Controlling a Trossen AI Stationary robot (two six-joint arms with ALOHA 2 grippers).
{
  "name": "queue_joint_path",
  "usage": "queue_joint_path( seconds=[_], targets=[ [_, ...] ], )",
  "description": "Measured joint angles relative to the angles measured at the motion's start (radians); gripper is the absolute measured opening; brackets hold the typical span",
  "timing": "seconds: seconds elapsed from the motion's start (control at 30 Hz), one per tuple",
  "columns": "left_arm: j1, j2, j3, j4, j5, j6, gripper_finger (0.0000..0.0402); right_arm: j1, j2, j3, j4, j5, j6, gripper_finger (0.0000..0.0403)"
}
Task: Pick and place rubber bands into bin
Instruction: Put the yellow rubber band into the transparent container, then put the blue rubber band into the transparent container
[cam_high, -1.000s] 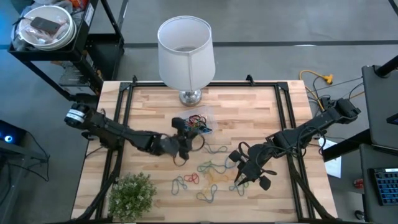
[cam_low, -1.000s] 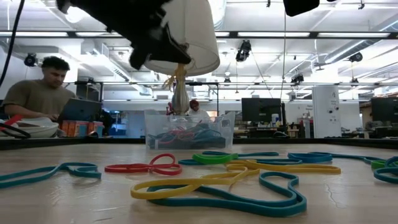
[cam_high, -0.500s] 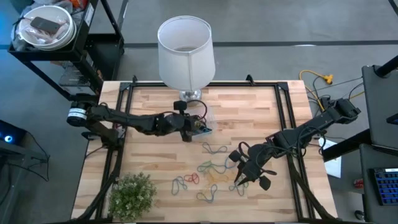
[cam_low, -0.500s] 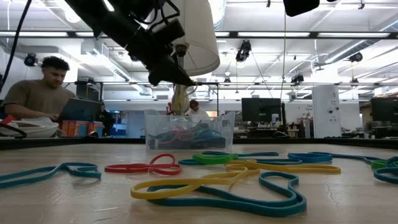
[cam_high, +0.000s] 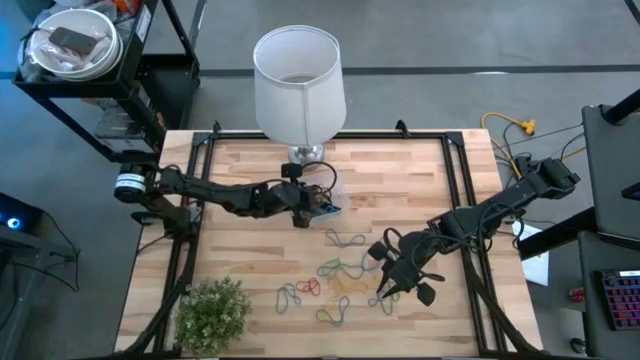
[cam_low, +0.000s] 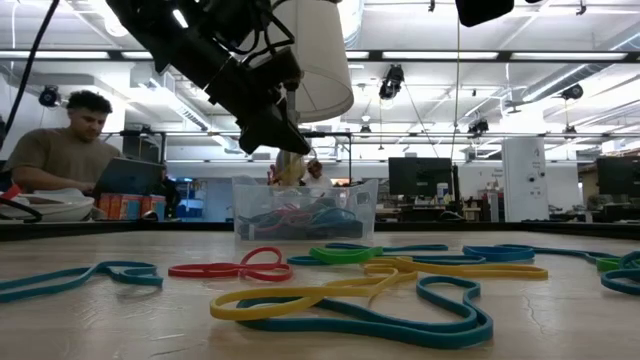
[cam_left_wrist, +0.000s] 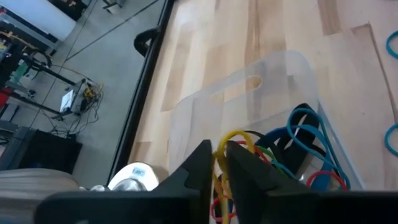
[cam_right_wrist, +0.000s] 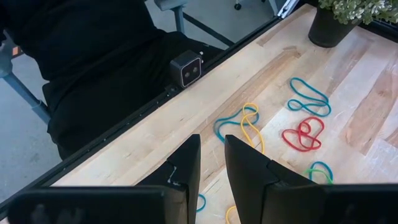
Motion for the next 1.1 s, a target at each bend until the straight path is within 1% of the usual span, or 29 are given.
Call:
queue_joint_path(
  seconds=[0.2, 0.37, 0.47, 0.53, 0.77, 0.97, 1.03, 1.1],
  targets=[
    [0.000, -0.001, 0.000, 0.001, 0.000, 0.000, 0.0102, 0.000, 0.000, 0.000, 0.000, 0.000, 0.000, 0.0068],
    [0.000, 0.000, 0.000, 0.000, 0.000, -0.002, 0.0133, 0.000, 0.000, 0.000, -0.001, 0.000, 0.000, 0.0068],
    [0.000, 0.000, 0.000, 0.000, 0.000, -0.002, 0.0136, 0.000, 0.000, -0.002, 0.000, 0.001, 0.000, 0.0068],
    [-0.005, -0.001, 0.000, 0.000, 0.000, -0.009, 0.0137, 0.000, 0.000, -0.011, 0.000, 0.022, 0.011, 0.0068],
    [-0.069, -0.014, 0.000, -0.021, 0.000, -0.056, 0.0137, -0.001, 0.000, -0.096, 0.015, 0.232, 0.141, 0.0068],
    [-0.169, -0.031, -0.001, -0.033, 0.003, -0.053, 0.0137, 0.000, 0.000, -0.222, 0.196, 0.242, 0.208, 0.0068],
    [-0.202, -0.046, -0.001, -0.040, 0.002, -0.053, 0.0137, -0.003, 0.000, -0.250, 0.204, 0.249, 0.225, 0.0068],
    [-0.233, -0.063, -0.001, -0.041, 0.002, -0.053, 0.0137, -0.005, 0.000, -0.271, 0.206, 0.288, 0.245, 0.0068]
  ],
)
